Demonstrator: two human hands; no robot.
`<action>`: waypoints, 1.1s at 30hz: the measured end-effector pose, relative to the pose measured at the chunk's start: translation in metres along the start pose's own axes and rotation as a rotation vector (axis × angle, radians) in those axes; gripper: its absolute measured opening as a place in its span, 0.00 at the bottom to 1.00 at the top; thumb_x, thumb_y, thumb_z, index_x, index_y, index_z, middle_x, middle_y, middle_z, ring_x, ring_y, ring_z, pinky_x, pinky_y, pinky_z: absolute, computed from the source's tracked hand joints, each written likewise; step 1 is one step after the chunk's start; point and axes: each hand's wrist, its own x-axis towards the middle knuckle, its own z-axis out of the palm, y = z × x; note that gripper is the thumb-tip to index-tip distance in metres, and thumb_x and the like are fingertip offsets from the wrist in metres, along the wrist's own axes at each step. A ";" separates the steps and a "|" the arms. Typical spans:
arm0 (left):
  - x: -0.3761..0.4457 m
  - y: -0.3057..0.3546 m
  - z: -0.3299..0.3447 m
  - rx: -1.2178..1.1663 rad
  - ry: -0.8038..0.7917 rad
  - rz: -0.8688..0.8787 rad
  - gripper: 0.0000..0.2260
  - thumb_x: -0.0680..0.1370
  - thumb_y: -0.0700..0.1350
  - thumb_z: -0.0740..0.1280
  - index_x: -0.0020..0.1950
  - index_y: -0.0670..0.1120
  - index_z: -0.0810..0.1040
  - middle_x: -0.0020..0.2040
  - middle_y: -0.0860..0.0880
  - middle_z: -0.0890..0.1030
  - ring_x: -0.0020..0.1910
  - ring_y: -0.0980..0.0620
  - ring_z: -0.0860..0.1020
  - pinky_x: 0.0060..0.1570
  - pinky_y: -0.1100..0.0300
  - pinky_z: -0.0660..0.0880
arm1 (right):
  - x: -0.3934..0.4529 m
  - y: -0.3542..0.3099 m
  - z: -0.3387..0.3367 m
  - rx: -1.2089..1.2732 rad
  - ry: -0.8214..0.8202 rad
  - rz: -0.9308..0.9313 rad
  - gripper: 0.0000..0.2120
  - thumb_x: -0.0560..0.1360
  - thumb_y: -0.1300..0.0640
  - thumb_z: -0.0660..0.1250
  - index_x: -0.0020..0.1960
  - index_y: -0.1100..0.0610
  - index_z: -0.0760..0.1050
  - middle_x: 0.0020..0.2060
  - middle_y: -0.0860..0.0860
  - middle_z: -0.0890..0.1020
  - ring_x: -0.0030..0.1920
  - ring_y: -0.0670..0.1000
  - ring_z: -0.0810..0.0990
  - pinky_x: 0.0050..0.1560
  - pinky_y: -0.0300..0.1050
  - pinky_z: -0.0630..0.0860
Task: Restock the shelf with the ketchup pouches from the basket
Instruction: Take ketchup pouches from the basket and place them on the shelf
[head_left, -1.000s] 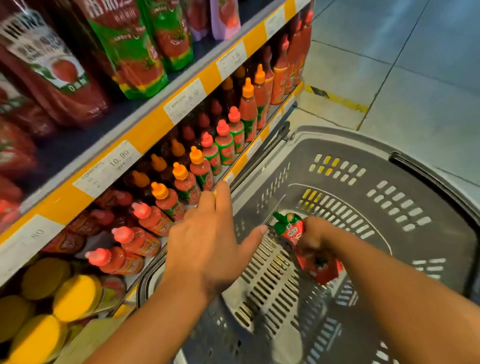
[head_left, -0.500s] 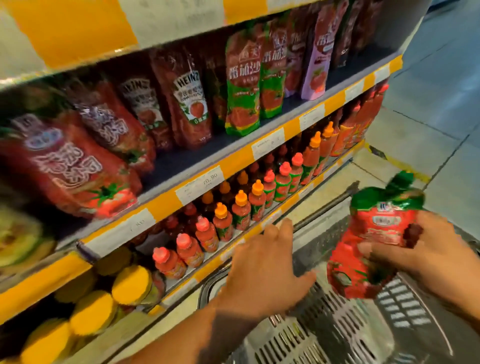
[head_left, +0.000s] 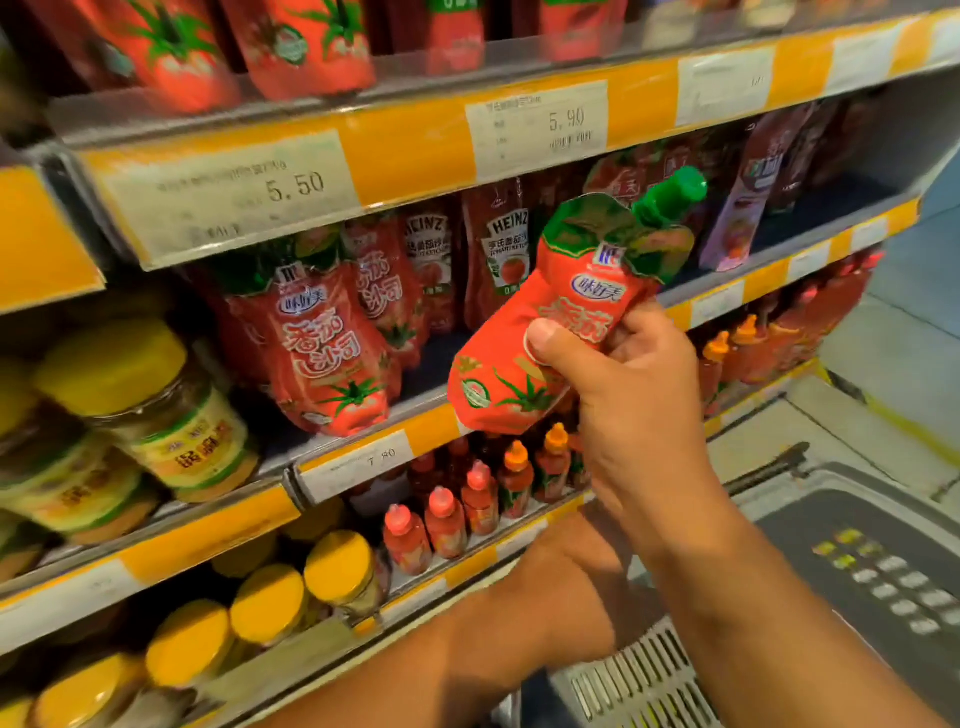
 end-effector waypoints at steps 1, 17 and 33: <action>-0.010 -0.001 -0.010 -0.127 -0.018 -0.012 0.23 0.75 0.64 0.66 0.61 0.51 0.85 0.63 0.32 0.78 0.57 0.66 0.78 0.68 0.42 0.72 | 0.004 0.006 0.009 0.033 0.016 0.003 0.13 0.75 0.72 0.74 0.53 0.57 0.82 0.44 0.49 0.89 0.46 0.47 0.87 0.48 0.42 0.82; -0.164 -0.046 -0.105 0.577 0.625 -0.378 0.27 0.77 0.53 0.69 0.75 0.52 0.70 0.77 0.53 0.67 0.75 0.48 0.68 0.75 0.46 0.65 | 0.031 0.038 0.052 -0.201 -0.229 -0.092 0.17 0.75 0.67 0.77 0.50 0.45 0.82 0.44 0.37 0.88 0.51 0.39 0.86 0.54 0.40 0.83; -0.152 -0.039 -0.103 0.573 0.602 -0.427 0.42 0.77 0.55 0.71 0.85 0.57 0.51 0.71 0.57 0.67 0.70 0.52 0.67 0.71 0.52 0.64 | 0.058 0.037 0.073 -0.532 -0.356 0.107 0.13 0.82 0.47 0.69 0.64 0.48 0.72 0.42 0.48 0.84 0.39 0.49 0.81 0.36 0.42 0.72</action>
